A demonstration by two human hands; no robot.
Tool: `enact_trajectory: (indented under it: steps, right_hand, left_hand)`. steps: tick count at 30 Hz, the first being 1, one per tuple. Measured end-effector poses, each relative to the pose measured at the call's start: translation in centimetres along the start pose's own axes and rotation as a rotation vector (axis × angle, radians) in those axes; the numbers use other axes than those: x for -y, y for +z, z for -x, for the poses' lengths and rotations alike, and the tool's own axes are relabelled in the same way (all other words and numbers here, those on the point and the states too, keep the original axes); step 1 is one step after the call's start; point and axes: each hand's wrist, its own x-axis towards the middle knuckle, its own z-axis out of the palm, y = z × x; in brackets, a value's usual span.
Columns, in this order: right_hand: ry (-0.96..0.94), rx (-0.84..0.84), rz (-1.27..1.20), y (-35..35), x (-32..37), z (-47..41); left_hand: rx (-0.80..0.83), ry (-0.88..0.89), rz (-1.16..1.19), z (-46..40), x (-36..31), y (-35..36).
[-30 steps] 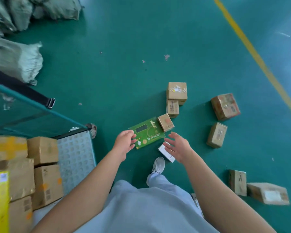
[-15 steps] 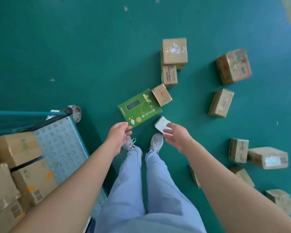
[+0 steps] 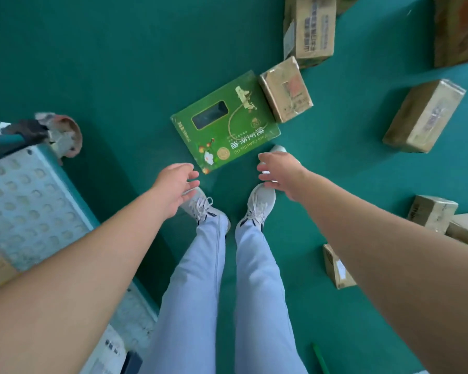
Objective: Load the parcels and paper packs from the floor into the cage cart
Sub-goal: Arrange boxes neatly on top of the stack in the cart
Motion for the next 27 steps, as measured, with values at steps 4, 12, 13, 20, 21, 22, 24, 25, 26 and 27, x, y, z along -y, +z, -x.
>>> enact_trajectory:
  steps: [4,12,13,20,21,22,24,25,26,27]
  right_hand:
    - [-0.075,-0.138,0.140,-0.2,0.1,-9.3]
    - [-0.212,-0.343,0.312,-0.7,2.4,-21.4]
    - [-0.255,-0.341,0.421,-0.8,2.7,-22.8]
    - [-0.165,-0.377,0.429,-2.3,2.9,-27.9]
    - [-0.135,-0.354,0.395,-2.4,2.9,-28.3]
    - [-0.108,-0.341,0.373,-2.4,2.8,-28.4]
    - [-0.117,-0.352,0.368,-2.5,2.5,-28.8]
    - [-0.113,-0.352,0.371,-2.5,2.4,-28.6]
    - [-0.101,-0.350,0.384,-2.5,2.3,-28.5]
    - [-0.096,-0.350,0.401,-2.4,2.3,-28.1]
  left_hand:
    - [-0.006,-0.040,0.014,-8.4,0.8,1.0]
    - [-0.026,-0.049,-0.033,-21.4,2.1,3.6]
    - [-0.042,-0.045,-0.026,-23.0,2.2,4.0]
    - [-0.130,-0.087,-0.023,-28.1,2.8,5.3]
    - [-0.122,-0.087,-0.019,-28.4,2.7,5.5]
    - [-0.111,-0.091,-0.014,-28.7,2.8,5.6]
    - [-0.099,-0.092,0.003,-29.0,2.9,5.8]
    - [-0.095,-0.090,0.011,-29.0,3.0,5.7]
    - [-0.093,-0.085,0.014,-28.9,3.0,5.5]
    - [-0.093,-0.082,0.017,-28.7,3.0,5.1]
